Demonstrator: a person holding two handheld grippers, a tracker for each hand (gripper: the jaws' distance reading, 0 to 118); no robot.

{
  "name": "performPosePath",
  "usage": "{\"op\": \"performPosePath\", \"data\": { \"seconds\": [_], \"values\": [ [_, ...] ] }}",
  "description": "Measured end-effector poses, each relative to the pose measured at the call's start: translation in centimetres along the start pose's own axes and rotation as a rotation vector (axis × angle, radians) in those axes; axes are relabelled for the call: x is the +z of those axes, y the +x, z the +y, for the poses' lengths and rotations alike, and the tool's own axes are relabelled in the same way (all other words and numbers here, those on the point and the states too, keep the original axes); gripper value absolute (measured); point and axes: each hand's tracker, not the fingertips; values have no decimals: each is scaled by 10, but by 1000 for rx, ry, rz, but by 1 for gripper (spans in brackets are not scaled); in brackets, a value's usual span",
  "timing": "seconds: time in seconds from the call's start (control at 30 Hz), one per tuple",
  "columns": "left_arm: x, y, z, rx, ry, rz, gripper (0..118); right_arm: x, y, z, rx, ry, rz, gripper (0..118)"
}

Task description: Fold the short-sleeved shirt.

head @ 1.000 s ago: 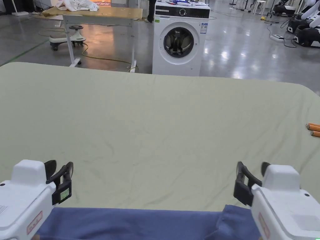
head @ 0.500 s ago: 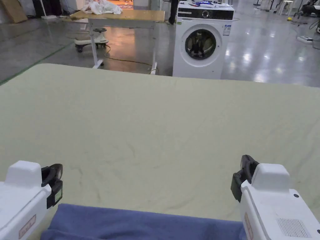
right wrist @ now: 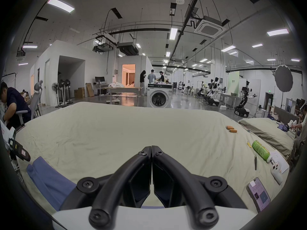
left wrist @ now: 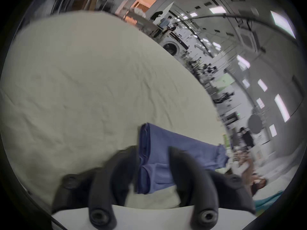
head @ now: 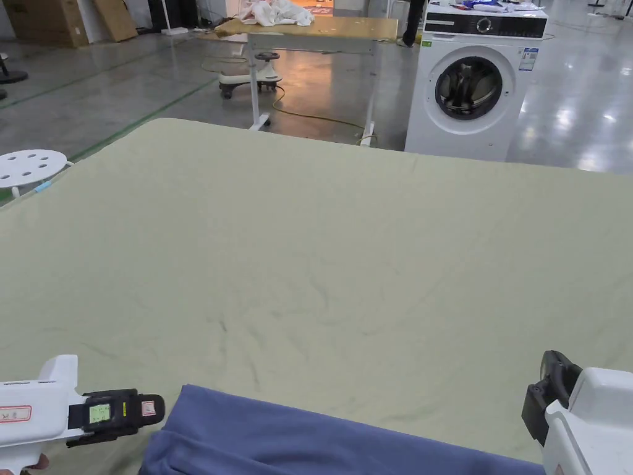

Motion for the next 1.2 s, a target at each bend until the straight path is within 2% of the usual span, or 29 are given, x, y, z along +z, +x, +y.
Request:
{"op": "performPosePath", "data": {
  "seconds": [0.07, 0.1, 0.27, 0.33, 0.37, 0.43, 0.47, 0.5, 0.57, 0.67, 0.8, 1.13, 1.2],
  "values": [
    [-11, -12, -1, 67, -42, -58, 77, 1, 2, -1, 6, -7, -4, 0],
    [-16, -17, -2, 88, -57, -64, 83, 1, 3, -2, 8, -8, -7, 0],
    [-36, -27, -6, 177, -63, -223, 83, 3, 10, -5, 17, -20, -23, 0],
    [-47, -30, -8, 192, -90, -256, 77, 4, 12, -6, 22, -26, -31, 0],
    [-52, -28, -12, 176, -87, -269, 67, 4, 13, -8, 22, -29, -35, 0],
    [-64, -25, -17, 174, -108, -272, 41, 5, 16, -9, 19, -36, -40, 0],
    [-71, -23, -19, 187, -122, -264, 22, 5, 18, -9, 15, -40, -42, 0],
    [-77, -22, -22, 206, -142, -247, 15, 5, 19, -9, 14, -41, -44, 0],
    [-83, -23, -25, 205, -138, -241, 9, 4, 23, -7, 16, -35, -69, 0],
    [-79, -15, -21, 200, -136, -209, 5, 4, 31, 0, -19, -38, -66, 0],
    [-66, 1, -10, 133, -145, -130, 4, 4, 34, 2, -1, -30, -74, 0],
    [-25, 56, 17, -52, -116, -56, 3, 4, 43, 1, -2, -31, -82, 0],
    [-11, 61, 25, -78, -102, 7, 3, 4, 44, 2, -6, -31, -82, 0]
  ]
}}
